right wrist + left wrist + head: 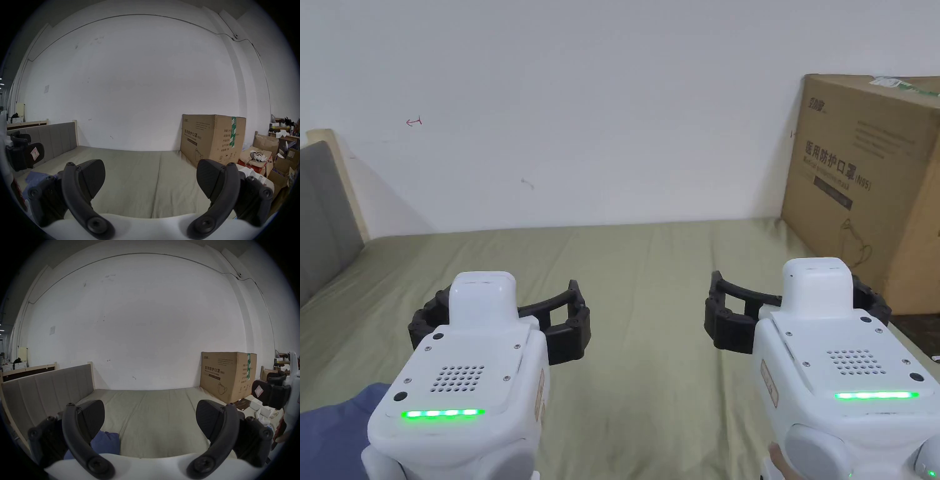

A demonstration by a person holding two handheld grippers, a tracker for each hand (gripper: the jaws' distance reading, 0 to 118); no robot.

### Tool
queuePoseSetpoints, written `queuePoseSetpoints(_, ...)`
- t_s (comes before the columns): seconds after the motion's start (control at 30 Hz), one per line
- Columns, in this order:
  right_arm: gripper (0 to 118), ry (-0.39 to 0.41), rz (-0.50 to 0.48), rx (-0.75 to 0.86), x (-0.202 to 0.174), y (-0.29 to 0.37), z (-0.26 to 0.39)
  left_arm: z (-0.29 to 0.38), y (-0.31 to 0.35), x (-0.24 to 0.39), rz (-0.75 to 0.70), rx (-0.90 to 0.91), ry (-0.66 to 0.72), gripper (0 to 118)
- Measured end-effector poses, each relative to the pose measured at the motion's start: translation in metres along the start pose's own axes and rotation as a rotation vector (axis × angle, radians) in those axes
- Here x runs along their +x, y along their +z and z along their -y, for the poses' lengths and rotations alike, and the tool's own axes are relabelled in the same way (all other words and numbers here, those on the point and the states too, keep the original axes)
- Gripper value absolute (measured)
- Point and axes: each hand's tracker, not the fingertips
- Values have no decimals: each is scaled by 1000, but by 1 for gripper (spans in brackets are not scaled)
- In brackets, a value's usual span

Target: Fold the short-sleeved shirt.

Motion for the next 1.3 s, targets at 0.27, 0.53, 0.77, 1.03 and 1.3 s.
queuePoseSetpoints(0.27, 113, 15, -2, -11, -2, -1, 2, -2, 3, 1, -15, 28, -35, 114)
queuePoseSetpoints(0.53, 113, 1, 10, -35, 0, -2, 5, 2, 4, -3, -12, 22, -13, 114)
queuePoseSetpoints(0.77, 13, -5, -46, -35, 5, 2, 8, 0, 8, -4, 2, -1, -40, 24)
queuePoseSetpoints(1.03, 0, -31, -27, -70, 10, -1, 11, -6, 8, -4, 3, -15, -64, 0)
queuePoseSetpoints(1.3, 0, -24, -14, -38, 0, 4, 8, 2, 7, -28, 16, -63, 8, 0)
